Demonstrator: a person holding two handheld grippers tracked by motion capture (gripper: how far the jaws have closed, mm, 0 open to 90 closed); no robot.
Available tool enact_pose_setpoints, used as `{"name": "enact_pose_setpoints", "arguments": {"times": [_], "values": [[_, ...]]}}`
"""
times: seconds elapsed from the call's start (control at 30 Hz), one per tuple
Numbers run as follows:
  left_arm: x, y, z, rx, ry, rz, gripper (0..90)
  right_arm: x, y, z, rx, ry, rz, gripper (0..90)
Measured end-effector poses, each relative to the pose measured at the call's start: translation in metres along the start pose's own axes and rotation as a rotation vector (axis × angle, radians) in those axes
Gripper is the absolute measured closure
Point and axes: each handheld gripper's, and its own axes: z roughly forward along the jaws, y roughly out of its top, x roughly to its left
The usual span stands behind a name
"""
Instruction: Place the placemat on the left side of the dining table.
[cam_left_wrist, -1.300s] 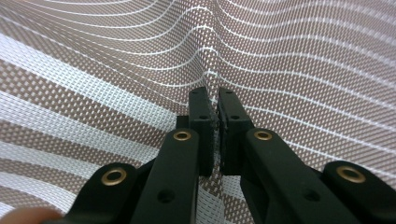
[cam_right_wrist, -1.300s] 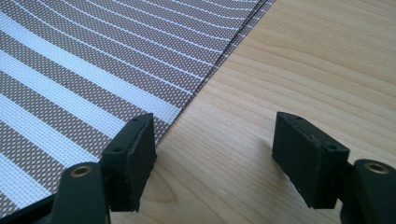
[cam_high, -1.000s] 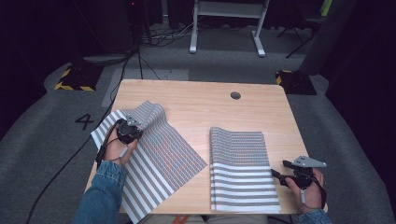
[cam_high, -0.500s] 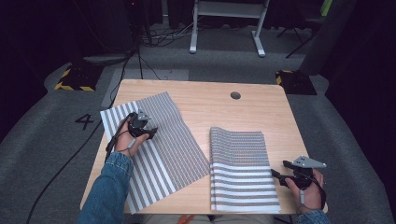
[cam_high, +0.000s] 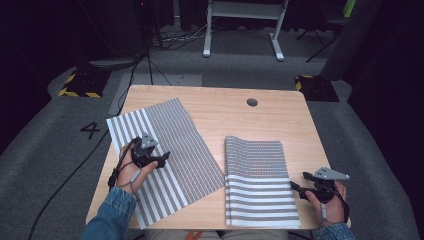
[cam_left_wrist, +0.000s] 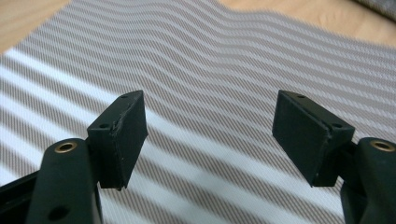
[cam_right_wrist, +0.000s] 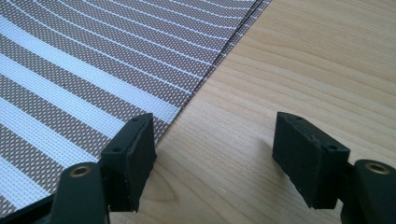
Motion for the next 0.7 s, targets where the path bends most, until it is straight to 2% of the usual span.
{"name": "enact_pose_setpoints", "arguments": {"times": [0.1,0.13,0.17,0.23,0.27,0.3,0.33,0.47,0.53,0.63,0.67,0.7], "values": [[-0.017,-0.016,-0.012,0.015,-0.009,-0.061,25.7,0.000,0.000,0.000,0.000,0.001,0.000,30.1],[-0.026,-0.029,-0.021,0.020,-0.010,-0.110,25.8,0.000,0.000,0.000,0.000,0.001,0.001,30.1],[-0.026,-0.029,-0.021,0.020,-0.010,-0.110,25.8,0.000,0.000,0.000,0.000,0.001,0.001,30.1],[-0.037,-0.042,-0.029,0.007,-0.015,-0.151,25.8,0.000,0.000,0.000,0.000,0.001,0.000,30.1],[-0.042,-0.048,-0.033,0.009,-0.017,-0.153,25.6,0.000,0.000,0.000,0.000,0.001,0.000,30.0],[-0.053,-0.059,-0.039,0.015,-0.024,-0.163,24.9,0.000,0.000,0.000,0.000,0.003,0.000,30.0],[-0.053,-0.059,-0.039,0.015,-0.024,-0.163,24.6,0.000,0.000,0.000,0.000,0.003,0.000,30.0],[-0.079,-0.081,-0.049,0.038,-0.028,-0.157,22.8,0.000,0.000,0.000,-0.002,0.004,0.001,29.9],[-0.082,-0.085,-0.050,0.045,-0.026,-0.158,22.3,0.000,0.000,0.000,0.000,0.004,-0.001,29.9],[-0.088,-0.093,-0.051,0.048,-0.021,-0.181,21.7,0.000,0.000,0.000,-0.002,0.004,0.001,29.9],[-0.090,-0.096,-0.051,0.052,-0.017,-0.178,21.6,0.000,0.000,0.000,-0.001,0.004,0.000,30.0],[-0.091,-0.102,-0.049,0.029,-0.009,-0.150,19.8,0.000,0.000,0.000,-0.002,0.005,0.001,29.9]]}}
